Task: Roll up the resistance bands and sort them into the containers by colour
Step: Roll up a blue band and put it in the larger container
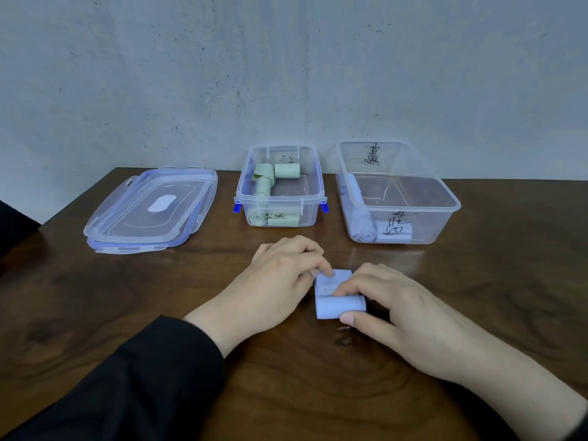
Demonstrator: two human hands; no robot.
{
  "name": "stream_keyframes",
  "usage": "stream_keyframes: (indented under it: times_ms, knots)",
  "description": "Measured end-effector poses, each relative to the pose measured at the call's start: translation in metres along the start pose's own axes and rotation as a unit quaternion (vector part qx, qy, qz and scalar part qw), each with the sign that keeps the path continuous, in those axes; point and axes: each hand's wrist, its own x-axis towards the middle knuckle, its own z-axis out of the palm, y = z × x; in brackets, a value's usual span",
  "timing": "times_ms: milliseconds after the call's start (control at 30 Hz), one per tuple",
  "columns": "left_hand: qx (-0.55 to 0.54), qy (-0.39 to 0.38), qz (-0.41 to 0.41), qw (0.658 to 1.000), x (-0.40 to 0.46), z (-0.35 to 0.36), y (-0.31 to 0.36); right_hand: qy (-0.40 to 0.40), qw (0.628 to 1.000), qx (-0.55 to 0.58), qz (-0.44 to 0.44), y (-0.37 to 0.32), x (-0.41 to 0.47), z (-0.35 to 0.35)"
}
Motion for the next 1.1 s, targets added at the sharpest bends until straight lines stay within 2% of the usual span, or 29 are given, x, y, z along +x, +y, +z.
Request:
stream_keyframes:
  times_ms: [200, 433, 633, 800, 967, 1100]
  knots:
    - [-0.009, -0.007, -0.01, 1.0, 0.0, -0.002, 0.002, 0.028, 1.0, 0.006, 0.0, 0.0, 0.002, 0.001]
    - [-0.021, -0.007, -0.015, 1.0, 0.002, -0.002, 0.003, 0.057, 0.998, -0.041, 0.007, 0.001, 0.008, 0.005]
    - [-0.042, 0.001, -0.024, 0.999, 0.0, -0.004, 0.002, 0.024, 0.998, -0.051, -0.004, -0.001, 0.007, 0.001]
    - [-0.069, 0.036, -0.034, 0.996, 0.002, -0.004, 0.001, 0.069, 0.995, -0.074, 0.002, -0.005, 0.009, 0.001]
    - [-0.099, 0.079, -0.051, 0.991, 0.001, -0.007, 0.003, 0.033, 0.991, -0.125, 0.022, -0.004, 0.013, 0.003]
    - [-0.109, 0.084, -0.03, 0.99, -0.001, -0.011, 0.009, 0.046, 0.994, -0.096, 0.025, 0.0, 0.021, 0.008]
